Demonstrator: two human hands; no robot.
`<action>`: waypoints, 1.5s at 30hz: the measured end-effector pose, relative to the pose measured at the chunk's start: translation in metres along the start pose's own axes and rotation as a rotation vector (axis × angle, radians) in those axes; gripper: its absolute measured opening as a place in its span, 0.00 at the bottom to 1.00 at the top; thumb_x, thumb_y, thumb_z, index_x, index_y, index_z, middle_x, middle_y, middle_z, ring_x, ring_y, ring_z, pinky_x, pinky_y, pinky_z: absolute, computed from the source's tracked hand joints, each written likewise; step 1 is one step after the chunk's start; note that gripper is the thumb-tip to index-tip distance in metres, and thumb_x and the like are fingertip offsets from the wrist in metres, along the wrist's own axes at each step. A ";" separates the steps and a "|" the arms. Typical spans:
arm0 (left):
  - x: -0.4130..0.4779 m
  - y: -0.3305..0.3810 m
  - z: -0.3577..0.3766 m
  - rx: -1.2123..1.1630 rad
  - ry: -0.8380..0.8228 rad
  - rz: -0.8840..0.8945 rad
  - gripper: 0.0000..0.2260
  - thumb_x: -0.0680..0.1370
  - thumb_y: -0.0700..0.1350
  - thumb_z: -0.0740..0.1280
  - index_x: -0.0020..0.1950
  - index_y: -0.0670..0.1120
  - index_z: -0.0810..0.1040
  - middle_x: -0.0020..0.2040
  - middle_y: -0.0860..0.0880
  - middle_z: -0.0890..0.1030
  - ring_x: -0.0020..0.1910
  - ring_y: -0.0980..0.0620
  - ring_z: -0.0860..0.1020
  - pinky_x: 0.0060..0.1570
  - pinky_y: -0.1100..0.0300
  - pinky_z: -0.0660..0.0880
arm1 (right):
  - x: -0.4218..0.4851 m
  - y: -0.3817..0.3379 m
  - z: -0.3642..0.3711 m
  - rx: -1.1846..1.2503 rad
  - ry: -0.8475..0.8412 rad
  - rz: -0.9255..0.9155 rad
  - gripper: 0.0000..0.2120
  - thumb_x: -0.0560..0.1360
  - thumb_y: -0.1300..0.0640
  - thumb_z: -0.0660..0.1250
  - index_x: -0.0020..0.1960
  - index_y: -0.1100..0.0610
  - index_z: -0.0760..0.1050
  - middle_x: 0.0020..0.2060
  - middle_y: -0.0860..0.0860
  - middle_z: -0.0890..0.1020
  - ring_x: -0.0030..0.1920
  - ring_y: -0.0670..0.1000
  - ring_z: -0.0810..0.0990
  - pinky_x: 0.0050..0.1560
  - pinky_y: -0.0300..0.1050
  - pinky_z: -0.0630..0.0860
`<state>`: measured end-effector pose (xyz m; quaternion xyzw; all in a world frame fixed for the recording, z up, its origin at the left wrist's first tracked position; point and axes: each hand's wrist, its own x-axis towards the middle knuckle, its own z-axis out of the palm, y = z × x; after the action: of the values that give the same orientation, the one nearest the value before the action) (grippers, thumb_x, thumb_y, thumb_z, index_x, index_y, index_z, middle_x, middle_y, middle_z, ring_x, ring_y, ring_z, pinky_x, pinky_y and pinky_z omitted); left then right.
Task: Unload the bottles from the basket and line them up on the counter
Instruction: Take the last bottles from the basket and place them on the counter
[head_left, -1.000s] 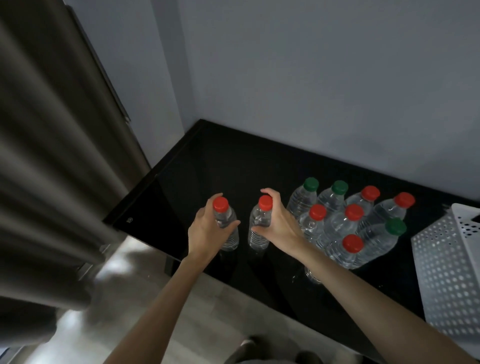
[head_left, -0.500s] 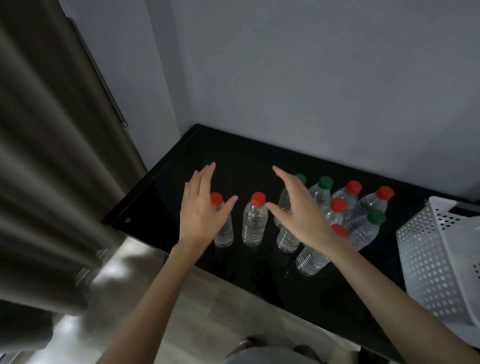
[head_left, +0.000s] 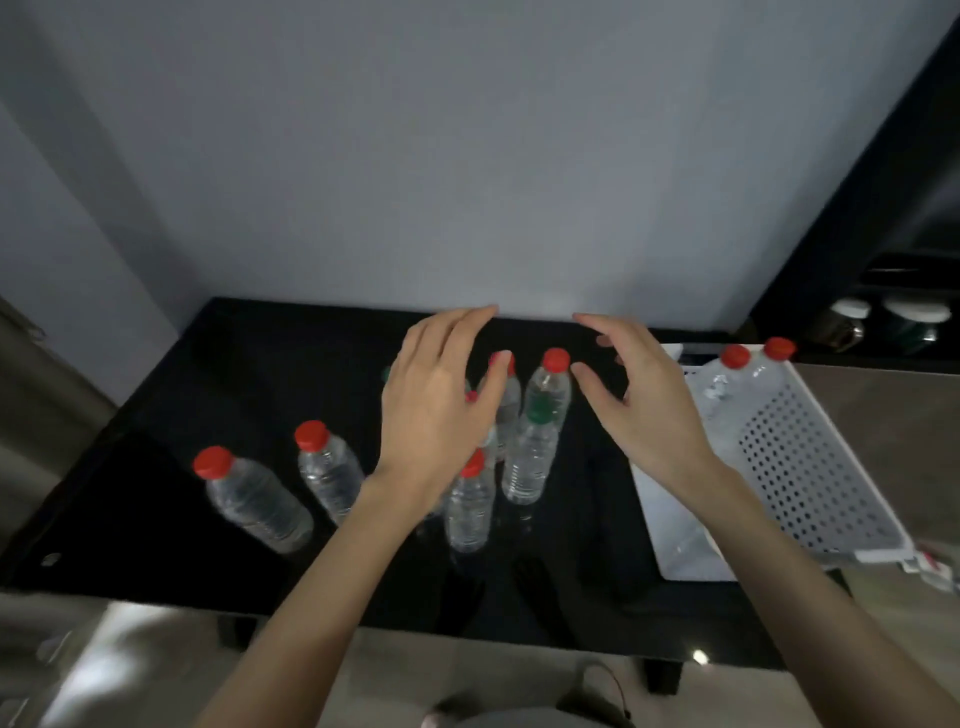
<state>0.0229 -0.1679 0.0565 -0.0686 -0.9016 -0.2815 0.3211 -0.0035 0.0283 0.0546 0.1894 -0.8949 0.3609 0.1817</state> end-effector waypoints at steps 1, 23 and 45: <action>0.003 0.015 0.015 -0.015 -0.021 0.007 0.19 0.78 0.50 0.65 0.68 0.47 0.74 0.63 0.49 0.77 0.63 0.53 0.72 0.62 0.58 0.71 | -0.004 0.016 -0.012 -0.005 0.019 0.019 0.20 0.77 0.56 0.66 0.67 0.50 0.69 0.62 0.46 0.75 0.62 0.46 0.74 0.62 0.44 0.73; 0.025 0.150 0.320 -0.260 -0.639 -0.466 0.41 0.71 0.52 0.74 0.77 0.50 0.55 0.74 0.47 0.65 0.72 0.47 0.64 0.69 0.48 0.67 | 0.002 0.298 -0.101 0.059 -0.150 0.419 0.40 0.72 0.63 0.71 0.75 0.45 0.54 0.70 0.51 0.67 0.71 0.53 0.65 0.70 0.52 0.66; 0.013 0.146 0.352 -0.352 -0.539 -0.601 0.34 0.68 0.46 0.77 0.69 0.53 0.63 0.50 0.53 0.80 0.45 0.56 0.80 0.47 0.61 0.79 | 0.008 0.330 -0.073 -0.096 -0.221 0.203 0.38 0.69 0.61 0.74 0.70 0.45 0.57 0.63 0.54 0.69 0.57 0.54 0.76 0.53 0.51 0.80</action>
<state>-0.1326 0.1465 -0.0917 0.0721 -0.8715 -0.4835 -0.0382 -0.1517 0.2986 -0.0830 0.1274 -0.9403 0.3110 0.0535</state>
